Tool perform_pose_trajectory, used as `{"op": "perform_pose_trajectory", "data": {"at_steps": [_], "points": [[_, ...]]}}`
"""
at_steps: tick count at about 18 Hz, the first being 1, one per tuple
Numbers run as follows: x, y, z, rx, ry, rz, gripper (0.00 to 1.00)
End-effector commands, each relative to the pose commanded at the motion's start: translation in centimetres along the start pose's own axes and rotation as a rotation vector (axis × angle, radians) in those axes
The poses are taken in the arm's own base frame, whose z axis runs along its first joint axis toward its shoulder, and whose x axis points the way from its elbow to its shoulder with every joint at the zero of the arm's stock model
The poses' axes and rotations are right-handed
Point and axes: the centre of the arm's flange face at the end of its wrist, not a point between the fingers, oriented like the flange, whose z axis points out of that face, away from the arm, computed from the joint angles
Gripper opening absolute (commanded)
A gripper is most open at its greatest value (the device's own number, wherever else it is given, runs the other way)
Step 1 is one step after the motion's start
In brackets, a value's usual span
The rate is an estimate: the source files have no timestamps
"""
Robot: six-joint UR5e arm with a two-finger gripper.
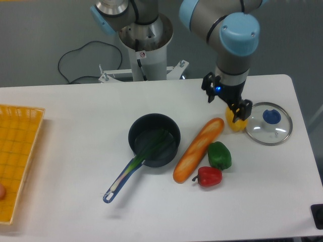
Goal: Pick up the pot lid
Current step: 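Raise the gripper and move it over toward the glass lid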
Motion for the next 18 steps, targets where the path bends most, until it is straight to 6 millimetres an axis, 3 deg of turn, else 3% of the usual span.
{"op": "perform_pose_trajectory", "data": {"at_steps": [3,7,12,18], "points": [[-0.2,2.2,0.1,-0.005,0.005,-0.043,1.00],[0.3,3.0,0.6,-0.028,0.008,-0.053,1.00],[-0.2,7.6,1.3,-0.018,0.021,-0.129,1.00],[-1.1,11.3,2.0,-0.018,0.029,-0.195,1.00]]}}
